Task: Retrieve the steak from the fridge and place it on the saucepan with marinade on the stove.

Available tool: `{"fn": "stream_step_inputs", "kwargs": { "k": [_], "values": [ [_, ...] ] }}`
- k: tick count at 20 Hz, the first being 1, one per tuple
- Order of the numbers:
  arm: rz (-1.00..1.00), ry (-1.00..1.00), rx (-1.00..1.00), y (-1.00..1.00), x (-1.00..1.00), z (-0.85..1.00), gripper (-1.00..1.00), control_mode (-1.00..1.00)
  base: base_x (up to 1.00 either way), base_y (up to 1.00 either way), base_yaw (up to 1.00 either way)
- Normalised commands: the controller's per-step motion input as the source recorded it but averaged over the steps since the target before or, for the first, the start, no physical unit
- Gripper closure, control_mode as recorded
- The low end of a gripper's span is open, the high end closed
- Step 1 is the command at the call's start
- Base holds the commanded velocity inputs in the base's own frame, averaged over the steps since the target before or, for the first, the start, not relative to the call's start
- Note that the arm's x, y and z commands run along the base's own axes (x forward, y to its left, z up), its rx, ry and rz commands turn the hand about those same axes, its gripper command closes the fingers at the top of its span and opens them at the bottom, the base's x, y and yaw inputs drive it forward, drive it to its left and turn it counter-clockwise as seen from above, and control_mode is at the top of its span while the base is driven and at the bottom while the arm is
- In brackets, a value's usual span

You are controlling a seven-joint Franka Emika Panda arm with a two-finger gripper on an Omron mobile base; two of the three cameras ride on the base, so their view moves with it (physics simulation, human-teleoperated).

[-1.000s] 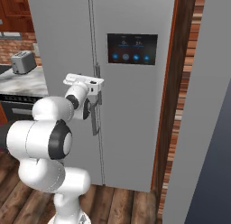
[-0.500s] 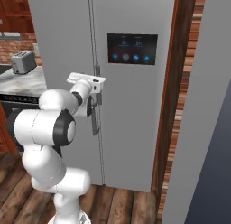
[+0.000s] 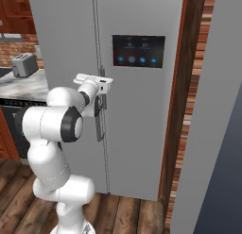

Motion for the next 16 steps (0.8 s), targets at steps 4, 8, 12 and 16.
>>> {"fn": "stream_step_inputs", "kwargs": {
  "k": [4, 8, 12, 16],
  "values": [
    [0.0, 0.0, 0.0, 0.0, 0.28, -0.22, -1.0, -1.0, 0.0, 0.0, 0.0],
    [0.0, 0.0, 0.0, 0.0, 0.29, -0.15, -1.0, -1.0, 0.0, 0.0, 0.0],
    [0.0, 0.0, 0.0, 0.0, 0.3, -0.04, -1.0, -1.0, 0.0, 0.0, 0.0],
    [0.0, 0.0, 0.0, 0.0, 0.26, -0.05, -1.0, -1.0, 0.0, 0.0, 0.0]
  ]
}}
